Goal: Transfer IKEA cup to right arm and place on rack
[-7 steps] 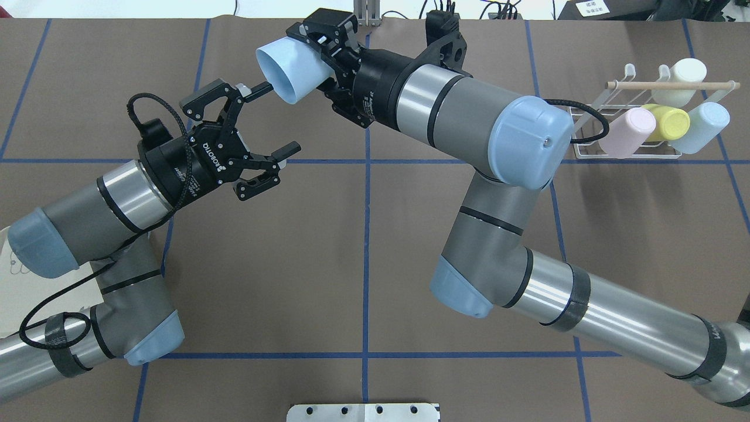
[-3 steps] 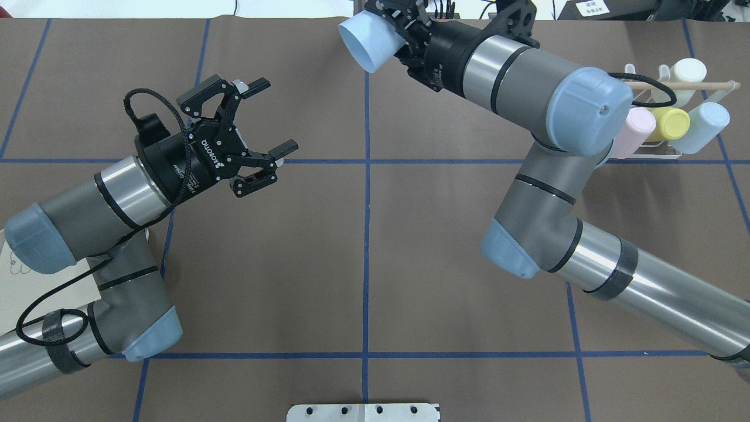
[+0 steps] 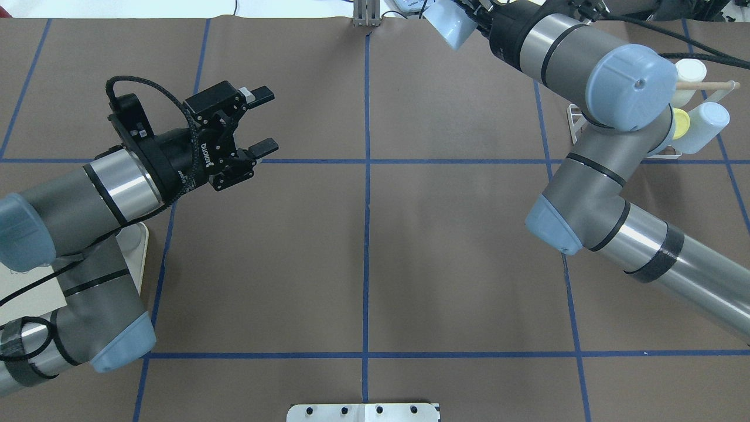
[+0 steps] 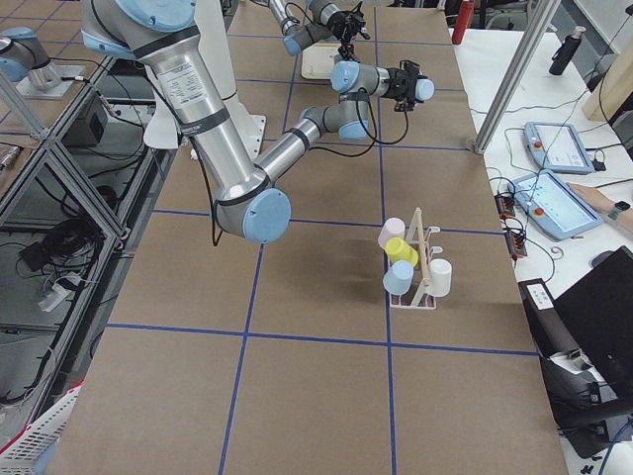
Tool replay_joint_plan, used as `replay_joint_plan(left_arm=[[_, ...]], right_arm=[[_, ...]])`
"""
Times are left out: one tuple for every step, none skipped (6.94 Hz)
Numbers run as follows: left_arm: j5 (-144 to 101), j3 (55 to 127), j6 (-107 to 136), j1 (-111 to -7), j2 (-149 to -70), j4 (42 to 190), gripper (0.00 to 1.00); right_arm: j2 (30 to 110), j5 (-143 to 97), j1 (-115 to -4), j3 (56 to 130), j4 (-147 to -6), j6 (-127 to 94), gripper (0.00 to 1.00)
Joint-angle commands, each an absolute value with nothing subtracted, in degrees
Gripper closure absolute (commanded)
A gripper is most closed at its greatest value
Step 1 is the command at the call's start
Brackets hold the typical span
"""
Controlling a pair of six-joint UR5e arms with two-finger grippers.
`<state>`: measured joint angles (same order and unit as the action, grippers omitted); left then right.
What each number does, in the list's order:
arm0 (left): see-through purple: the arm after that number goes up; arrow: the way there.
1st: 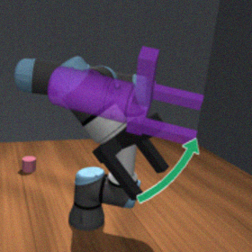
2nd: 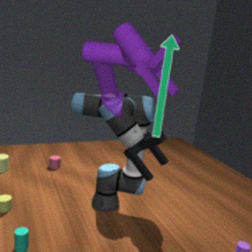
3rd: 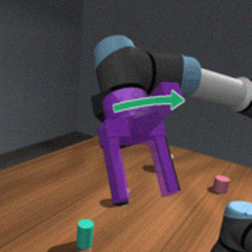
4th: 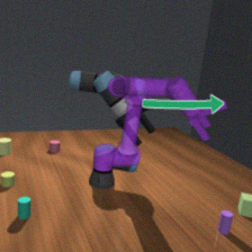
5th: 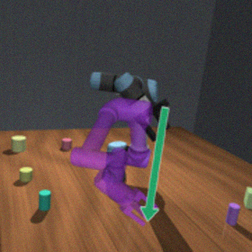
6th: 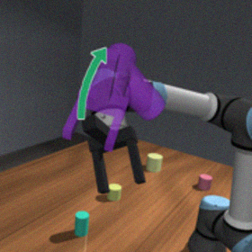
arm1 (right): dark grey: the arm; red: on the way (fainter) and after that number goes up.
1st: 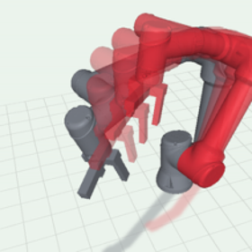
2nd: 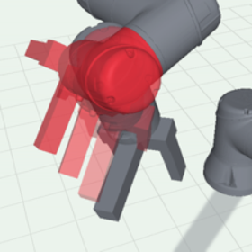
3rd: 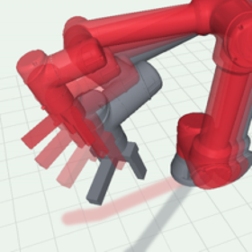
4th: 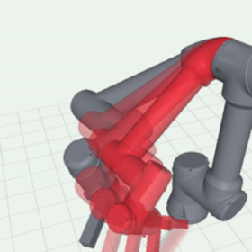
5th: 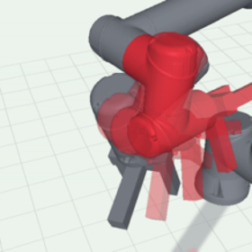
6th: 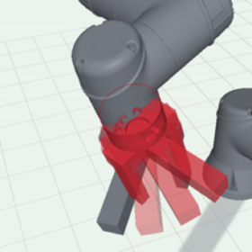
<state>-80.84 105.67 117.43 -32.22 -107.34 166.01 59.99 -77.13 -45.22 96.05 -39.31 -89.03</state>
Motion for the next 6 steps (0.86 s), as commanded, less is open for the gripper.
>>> replay_joint_plan(left_arm=[[-82.09, 114.76, 106.56, -32.52, -105.29, 145.37, 0.0], [-82.18, 118.09, 100.43, -32.87, -104.07, 134.58, 0.0], [-82.18, 121.17, 95.59, -33.05, -103.8, 125.95, 0.0], [-82.96, 121.9, 95.19, -34.18, -103.71, 123.86, 0.0], [-87.93, 122.08, 92.75, -37.32, -101.62, 121.05, 0.0], [-92.94, 123.91, 87.16, -41.7, -99.51, 117.81, 0.0]], right_arm=[[60.29, -68.67, -46.57, 96.15, -49.62, -76.26, 1.0], [60.47, -65.6, -47.8, 95.89, -52.7, -75.33, 1.0], [61.69, -64.0, -49.55, 95.89, -55.08, -70.8, 1.0], [63.79, -64.16, -51.83, 95.98, -54.93, -66.31, 1.0], [66.07, -64.33, -53.77, 95.37, -54.76, -60.7, 1.0], [68.44, -65.03, -55.44, 94.84, -54.58, -57.25, 1.0]])
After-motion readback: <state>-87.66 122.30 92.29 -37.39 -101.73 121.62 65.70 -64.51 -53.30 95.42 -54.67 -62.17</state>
